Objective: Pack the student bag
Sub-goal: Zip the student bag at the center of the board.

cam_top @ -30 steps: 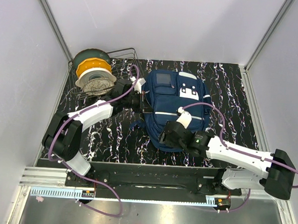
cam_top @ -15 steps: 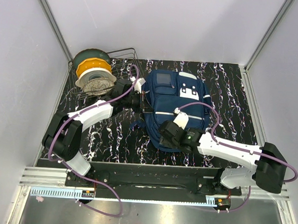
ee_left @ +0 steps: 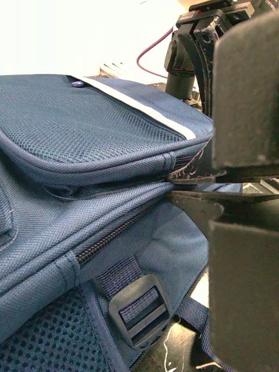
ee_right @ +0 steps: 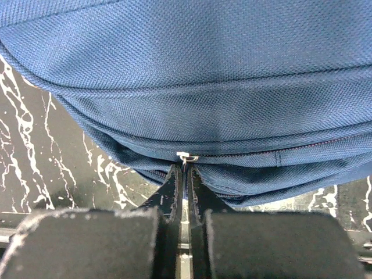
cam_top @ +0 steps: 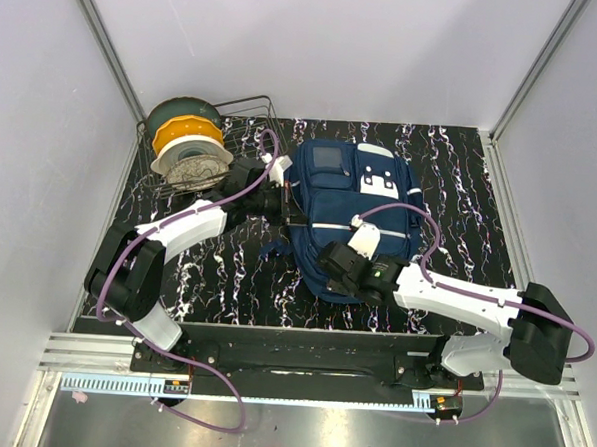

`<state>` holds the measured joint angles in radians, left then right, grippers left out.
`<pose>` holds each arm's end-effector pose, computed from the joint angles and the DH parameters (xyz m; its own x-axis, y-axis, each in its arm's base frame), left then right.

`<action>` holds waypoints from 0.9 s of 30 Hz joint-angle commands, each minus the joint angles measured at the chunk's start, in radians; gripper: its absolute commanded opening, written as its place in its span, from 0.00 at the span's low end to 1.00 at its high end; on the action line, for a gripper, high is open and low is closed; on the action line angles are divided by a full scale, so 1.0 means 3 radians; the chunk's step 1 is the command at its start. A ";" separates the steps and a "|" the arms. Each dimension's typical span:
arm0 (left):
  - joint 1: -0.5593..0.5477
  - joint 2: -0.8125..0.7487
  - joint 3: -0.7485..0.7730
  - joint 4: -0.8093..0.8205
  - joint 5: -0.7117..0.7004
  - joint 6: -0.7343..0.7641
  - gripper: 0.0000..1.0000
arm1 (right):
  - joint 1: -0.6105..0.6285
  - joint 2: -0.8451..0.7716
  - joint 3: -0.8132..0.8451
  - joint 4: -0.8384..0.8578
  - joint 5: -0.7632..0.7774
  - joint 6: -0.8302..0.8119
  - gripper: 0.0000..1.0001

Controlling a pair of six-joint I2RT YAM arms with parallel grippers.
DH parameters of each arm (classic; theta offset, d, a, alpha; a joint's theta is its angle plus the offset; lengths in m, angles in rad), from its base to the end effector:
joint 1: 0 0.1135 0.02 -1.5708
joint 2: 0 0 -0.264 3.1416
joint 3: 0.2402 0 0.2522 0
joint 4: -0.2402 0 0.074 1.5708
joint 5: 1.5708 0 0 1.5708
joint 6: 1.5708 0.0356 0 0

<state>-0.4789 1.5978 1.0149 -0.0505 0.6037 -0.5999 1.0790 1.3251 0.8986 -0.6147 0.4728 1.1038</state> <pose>0.2995 -0.1783 0.2315 -0.8770 -0.0683 -0.4756 0.3517 0.5830 -0.7324 0.1357 0.2189 0.2316 -0.7872 0.2140 -0.5784 0.0595 0.9598 0.2742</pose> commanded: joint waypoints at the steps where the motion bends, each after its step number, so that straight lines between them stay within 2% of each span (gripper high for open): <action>1: -0.0035 -0.0197 0.0114 0.0240 0.0212 0.0062 0.00 | -0.0007 -0.0121 0.0017 -0.0282 0.0459 -0.0034 0.00; 9: 0.0016 -0.0228 0.0114 0.0093 0.0089 0.0205 0.00 | -0.0089 -0.0587 -0.0275 -0.0553 0.0485 0.0023 0.00; 13: 0.0154 -0.0264 0.0109 0.0031 0.0115 0.0281 0.00 | -0.0171 -0.0832 -0.0504 -0.0604 0.0484 0.0002 0.00; 17: 0.0308 -0.0223 0.0099 0.0076 0.0263 0.0272 0.00 | -0.0472 -0.0945 -0.0668 -0.0767 0.0459 -0.0013 0.00; 22: 0.0374 -0.0136 0.0191 0.0071 0.0488 0.0312 0.00 | -0.0554 -0.1164 -0.0725 -0.0789 0.0500 0.0064 0.00; 23: 0.0369 -0.0121 0.0191 0.0087 0.0518 0.0307 0.03 | -0.0549 -0.1210 -0.0715 -0.0763 0.0464 0.0059 0.00; 24: 0.0369 -0.0131 0.0161 0.0102 0.0534 0.0302 0.20 | -0.0554 -0.1221 -0.0700 -0.0713 0.0424 -0.0002 0.00; 25: 0.0369 -0.0146 0.0130 0.0127 0.0514 0.0287 0.29 | -0.0554 -0.1236 -0.0694 -0.0575 0.0383 -0.0038 0.00; 26: 0.0369 -0.0197 0.0094 0.0158 0.0509 0.0261 0.34 | -0.0549 -0.1241 -0.0694 -0.0508 0.0291 -0.0059 0.00; 27: 0.0364 -0.0218 0.0038 0.0158 0.0488 0.0256 0.52 | -0.0554 -0.1247 -0.0704 -0.0447 0.0250 -0.0069 0.00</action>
<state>-0.3920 1.5883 1.0149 -0.0788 0.7132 -0.5346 0.9222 0.9699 0.6865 -0.7567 0.5625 1.1069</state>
